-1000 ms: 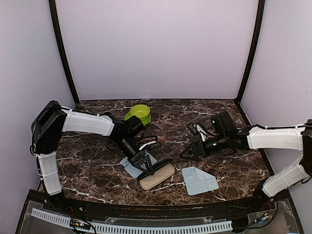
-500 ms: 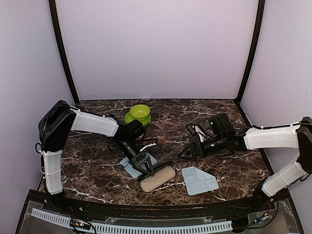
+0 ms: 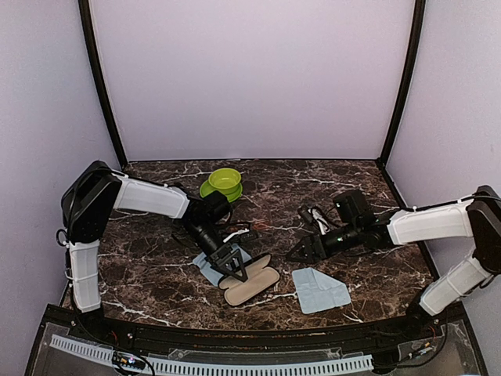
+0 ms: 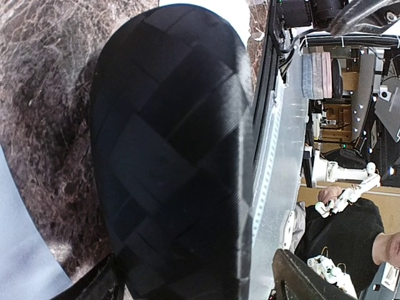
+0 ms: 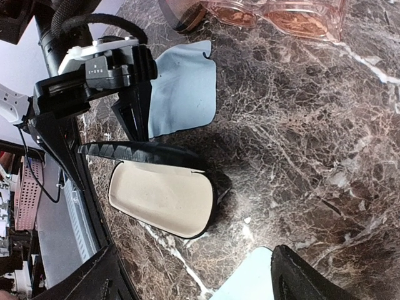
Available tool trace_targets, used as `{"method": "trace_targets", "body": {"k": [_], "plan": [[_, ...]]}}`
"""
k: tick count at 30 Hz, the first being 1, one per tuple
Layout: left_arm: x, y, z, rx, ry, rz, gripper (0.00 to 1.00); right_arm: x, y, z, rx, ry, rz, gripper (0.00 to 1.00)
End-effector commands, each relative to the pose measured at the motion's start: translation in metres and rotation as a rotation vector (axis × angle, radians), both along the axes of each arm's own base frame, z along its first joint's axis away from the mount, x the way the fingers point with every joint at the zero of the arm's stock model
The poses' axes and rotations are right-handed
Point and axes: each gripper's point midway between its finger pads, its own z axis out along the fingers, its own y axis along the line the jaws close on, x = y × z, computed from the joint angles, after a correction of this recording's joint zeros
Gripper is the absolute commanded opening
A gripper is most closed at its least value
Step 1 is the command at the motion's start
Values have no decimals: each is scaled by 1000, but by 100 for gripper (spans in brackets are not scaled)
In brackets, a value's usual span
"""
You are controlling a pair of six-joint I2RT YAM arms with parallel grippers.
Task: Organize the sunglasses
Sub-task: Place the opened sunglasses case at the center of the board.
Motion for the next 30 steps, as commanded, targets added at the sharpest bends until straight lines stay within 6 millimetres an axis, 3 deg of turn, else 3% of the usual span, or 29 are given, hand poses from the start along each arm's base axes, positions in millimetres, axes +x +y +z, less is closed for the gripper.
{"method": "trace_targets", "body": {"k": [1, 11, 16, 26, 30], "plan": [[8, -3, 14, -19, -49, 2, 84, -2, 8, -6, 2, 0, -2, 83], [19, 5, 12, 49, -150, 21, 84, 2, 28, -24, -55, 38, -40, 73], [25, 7, 14, 76, -205, 37, 77, 0, 37, -30, -52, 60, -38, 69], [38, 6, 15, 130, -321, 45, 62, 2, 30, -31, -73, 56, -77, 68], [41, 6, 11, 162, -373, 7, 58, 7, 18, -16, -111, 3, -116, 68]]}}
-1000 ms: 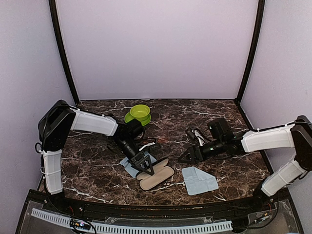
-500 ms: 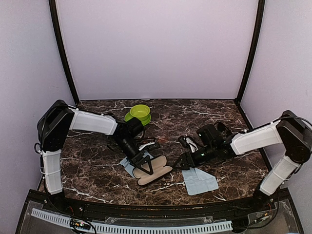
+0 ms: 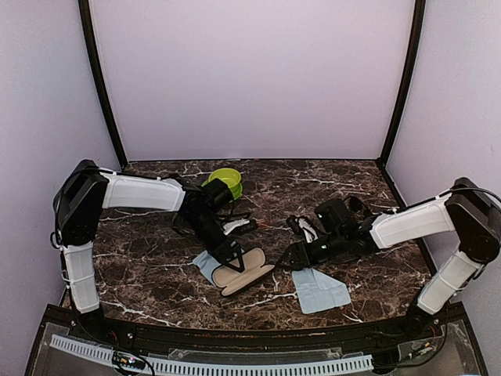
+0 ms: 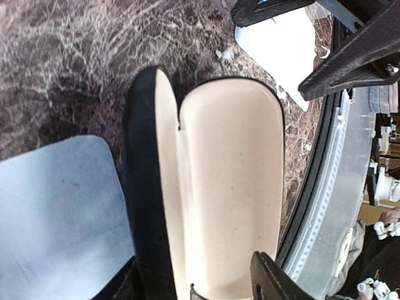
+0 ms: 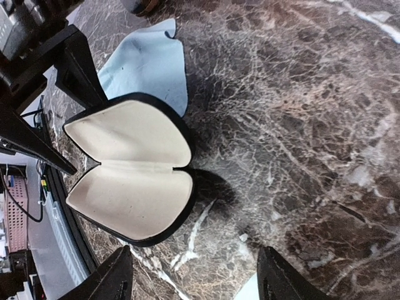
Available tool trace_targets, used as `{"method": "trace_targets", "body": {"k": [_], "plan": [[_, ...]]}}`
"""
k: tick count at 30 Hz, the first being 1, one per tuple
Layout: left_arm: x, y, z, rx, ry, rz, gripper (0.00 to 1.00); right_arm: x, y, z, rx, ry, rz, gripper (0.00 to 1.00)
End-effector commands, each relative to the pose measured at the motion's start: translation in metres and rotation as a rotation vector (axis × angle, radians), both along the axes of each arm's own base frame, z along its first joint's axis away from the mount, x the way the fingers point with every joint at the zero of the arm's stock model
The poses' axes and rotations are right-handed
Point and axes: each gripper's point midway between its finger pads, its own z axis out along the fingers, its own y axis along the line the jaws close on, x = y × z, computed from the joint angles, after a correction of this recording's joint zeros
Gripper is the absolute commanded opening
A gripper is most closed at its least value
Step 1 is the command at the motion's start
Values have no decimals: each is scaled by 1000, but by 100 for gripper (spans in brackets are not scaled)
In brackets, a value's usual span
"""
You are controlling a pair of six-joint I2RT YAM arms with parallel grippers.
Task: Organize the sunglasses
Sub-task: Place the opened sunglasses case at the center of the board.
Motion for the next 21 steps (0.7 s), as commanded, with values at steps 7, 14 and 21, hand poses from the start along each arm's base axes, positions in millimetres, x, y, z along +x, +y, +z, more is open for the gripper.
{"method": "trace_targets", "body": {"k": [7, 14, 21], "plan": [[18, -6, 14, 79, -191, -72, 61, 8, -39, 23, -135, -92, -85, 69], [42, -13, 23, 172, -399, -69, 76, 3, -70, 18, -251, -63, -160, 68], [55, -38, 51, 126, -546, -13, 78, -7, -97, 16, -373, -44, -218, 59]]}}
